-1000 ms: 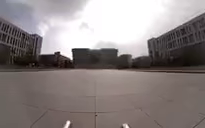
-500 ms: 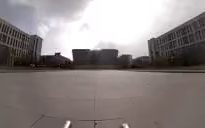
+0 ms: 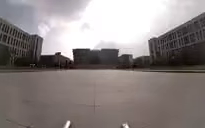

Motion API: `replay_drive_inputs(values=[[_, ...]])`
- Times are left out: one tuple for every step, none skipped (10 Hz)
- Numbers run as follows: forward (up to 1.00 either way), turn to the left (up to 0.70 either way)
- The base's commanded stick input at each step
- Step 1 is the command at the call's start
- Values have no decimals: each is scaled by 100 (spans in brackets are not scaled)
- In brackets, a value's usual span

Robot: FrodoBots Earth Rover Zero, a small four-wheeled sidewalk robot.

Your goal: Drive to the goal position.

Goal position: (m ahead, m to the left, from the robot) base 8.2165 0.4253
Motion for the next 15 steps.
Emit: replay_drive_inputs(values=[[70,0],[70,0],[70,0],[70,0],[70,0],[70,0],[70,0],[70,0],[70,0],[70,0],[70,0],[70,0],[70,0],[70,0],[70,0]])
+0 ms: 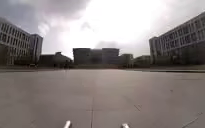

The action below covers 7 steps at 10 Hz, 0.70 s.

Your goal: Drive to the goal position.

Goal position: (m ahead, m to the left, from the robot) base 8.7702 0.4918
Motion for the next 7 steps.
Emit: replay_drive_inputs(values=[[70,0],[70,0],[70,0],[70,0],[70,0],[70,0],[70,0]])
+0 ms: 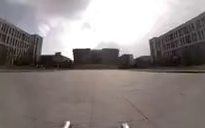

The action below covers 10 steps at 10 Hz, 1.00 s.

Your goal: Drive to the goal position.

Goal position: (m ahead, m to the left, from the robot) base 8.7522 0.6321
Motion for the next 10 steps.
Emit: replay_drive_inputs(values=[[70,0],[70,0],[70,0],[70,0],[70,0],[70,0],[70,0],[70,0],[70,0],[70,0]])
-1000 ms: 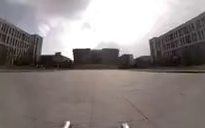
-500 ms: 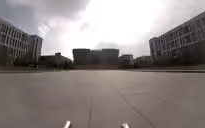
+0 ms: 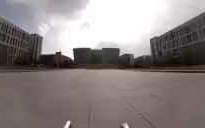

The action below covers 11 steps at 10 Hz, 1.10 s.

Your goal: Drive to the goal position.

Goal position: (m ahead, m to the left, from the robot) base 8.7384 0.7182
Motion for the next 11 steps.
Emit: replay_drive_inputs(values=[[70,0],[70,0],[70,0],[70,0],[70,0],[70,0],[70,0],[70,0],[70,0],[70,0],[70,0]])
